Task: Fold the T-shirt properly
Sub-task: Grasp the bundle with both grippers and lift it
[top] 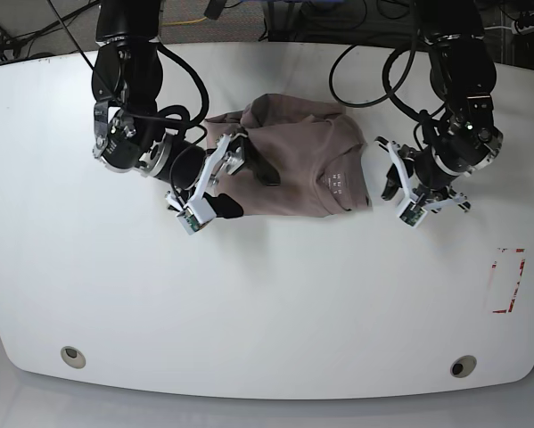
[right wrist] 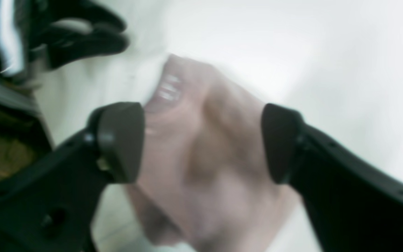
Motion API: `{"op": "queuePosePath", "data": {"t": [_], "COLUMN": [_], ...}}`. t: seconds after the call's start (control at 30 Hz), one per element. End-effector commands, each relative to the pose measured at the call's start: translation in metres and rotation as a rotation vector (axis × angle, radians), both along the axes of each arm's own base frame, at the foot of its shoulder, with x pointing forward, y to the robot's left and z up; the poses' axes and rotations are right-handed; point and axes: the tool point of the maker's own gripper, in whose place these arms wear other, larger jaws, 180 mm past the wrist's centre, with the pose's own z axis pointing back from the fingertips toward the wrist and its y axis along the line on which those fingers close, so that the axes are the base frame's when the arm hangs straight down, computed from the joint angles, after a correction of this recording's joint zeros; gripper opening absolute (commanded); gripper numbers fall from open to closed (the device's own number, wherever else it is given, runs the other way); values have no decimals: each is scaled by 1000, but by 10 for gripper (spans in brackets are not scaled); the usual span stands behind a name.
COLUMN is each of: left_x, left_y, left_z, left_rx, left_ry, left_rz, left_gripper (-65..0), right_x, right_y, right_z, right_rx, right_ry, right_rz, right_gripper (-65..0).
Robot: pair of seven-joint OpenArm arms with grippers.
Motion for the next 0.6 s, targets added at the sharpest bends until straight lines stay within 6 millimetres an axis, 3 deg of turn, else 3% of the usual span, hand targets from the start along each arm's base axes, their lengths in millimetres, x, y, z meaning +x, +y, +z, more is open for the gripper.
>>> {"op": "queuePosePath", "data": {"t": [0.0,0.13,0.2,0.33,0.47,0.57], "left_x": [1,-26,-31,-54,-67,-74], "left_y": [-37,-81,-95,-110,-110,-108], "left_z": [10,-5,-7,-21,-31,-40], "left_rx": [-26,-66,-82,-99,-102,-100], "left_ry": [-34,22,31,86,126,157], "left_rz": [-98,-207,-236,-275,-276,-274], "left_gripper": [-492,-492,-492,-492,-492,-492], "right_x": [18,32,40,52,57,56], "right_y": [-8,-17,-24,-25,-26,-15], "right_z": [6,-3,-11,-27,-42,-57], "right_rx": [17,16,15,-36,-100,-157], "right_ry": [-21,-1,18,44,37,26], "right_rz": [-16,-36,-50,-43,-56,-35], "right_gripper": [-274,-479,-536,-523,-510,-510]}}
